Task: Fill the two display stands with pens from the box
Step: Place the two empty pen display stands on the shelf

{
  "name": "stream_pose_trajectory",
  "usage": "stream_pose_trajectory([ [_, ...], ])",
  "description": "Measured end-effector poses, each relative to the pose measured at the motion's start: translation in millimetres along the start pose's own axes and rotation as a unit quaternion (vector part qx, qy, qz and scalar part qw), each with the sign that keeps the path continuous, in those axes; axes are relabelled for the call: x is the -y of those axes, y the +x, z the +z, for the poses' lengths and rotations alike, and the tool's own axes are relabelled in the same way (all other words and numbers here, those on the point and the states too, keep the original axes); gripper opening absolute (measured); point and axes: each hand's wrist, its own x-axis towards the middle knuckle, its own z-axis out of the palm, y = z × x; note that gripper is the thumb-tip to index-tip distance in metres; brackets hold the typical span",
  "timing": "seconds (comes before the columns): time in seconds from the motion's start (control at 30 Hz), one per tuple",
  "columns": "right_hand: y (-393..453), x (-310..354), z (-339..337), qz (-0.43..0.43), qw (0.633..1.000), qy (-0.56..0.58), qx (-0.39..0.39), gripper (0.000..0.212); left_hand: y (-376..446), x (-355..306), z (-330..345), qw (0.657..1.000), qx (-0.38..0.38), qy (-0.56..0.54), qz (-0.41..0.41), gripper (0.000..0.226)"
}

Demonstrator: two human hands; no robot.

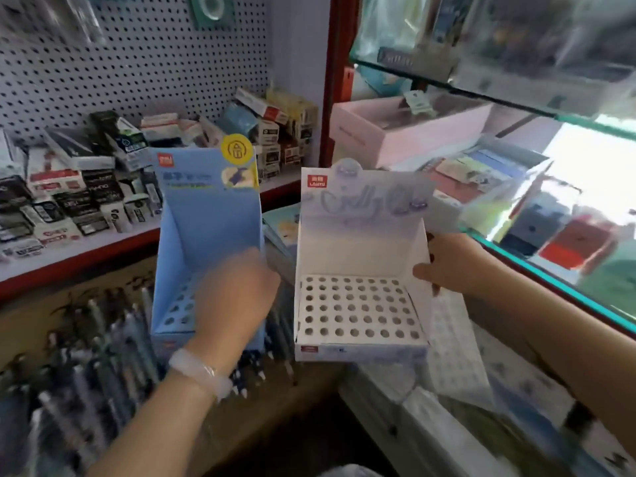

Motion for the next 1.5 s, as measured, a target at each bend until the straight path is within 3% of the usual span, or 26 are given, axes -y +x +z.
stream_pose_trajectory([
  [0.27, -107.0, -154.6, 17.9, 0.152, 0.983, 0.103, 0.025, 0.017, -62.6, -148.7, 42.3, 0.995, 0.065, -0.033, 0.064, 0.041],
  [0.37, -134.1, -196.3, 48.7, 0.165, 0.978, 0.129, 0.007, 0.017, -80.0, -183.5, 80.3, 0.989, 0.149, -0.002, 0.026, 0.036],
  [0.5, -136.3, -227.8, 88.7, 0.161, 0.985, 0.068, -0.009, 0.029, -94.1, -206.3, 124.1, 0.976, 0.208, 0.041, 0.047, 0.014],
  [0.67, -106.3, -238.7, 111.8, 0.187, 0.974, 0.105, -0.074, 0.029, -93.0, -212.2, 169.5, 0.977, 0.211, -0.005, -0.014, 0.014],
  [0.77, -89.8, -237.6, 118.6, 0.188, 0.974, 0.122, -0.045, 0.029, -78.1, -212.5, 185.7, 0.980, 0.178, -0.055, -0.065, 0.020],
  [0.87, -89.1, -243.0, 120.1, 0.182, 0.972, 0.151, -0.006, 0.041, -63.8, -211.4, 191.4, 0.979, 0.172, -0.096, -0.049, 0.025],
  [1.07, -127.3, -261.0, 102.2, 0.083, 0.982, 0.094, 0.138, 0.036, -70.6, -192.9, 189.9, 0.956, 0.253, -0.136, -0.058, 0.013],
  [1.17, -146.6, -264.5, 95.0, 0.080, 0.978, 0.107, 0.162, 0.028, -85.6, -183.6, 184.1, 0.926, 0.321, -0.177, -0.090, 0.029],
  [1.33, -149.2, -256.7, 81.0, 0.093, 0.982, 0.046, 0.156, 0.025, -109.3, -190.4, 166.1, 0.900, 0.345, -0.254, -0.084, 0.039],
  [1.5, -142.2, -263.8, 91.2, 0.132, 0.982, -0.023, 0.133, 0.035, -120.9, -194.9, 151.7, 0.901, 0.369, -0.215, -0.071, 0.060],
])
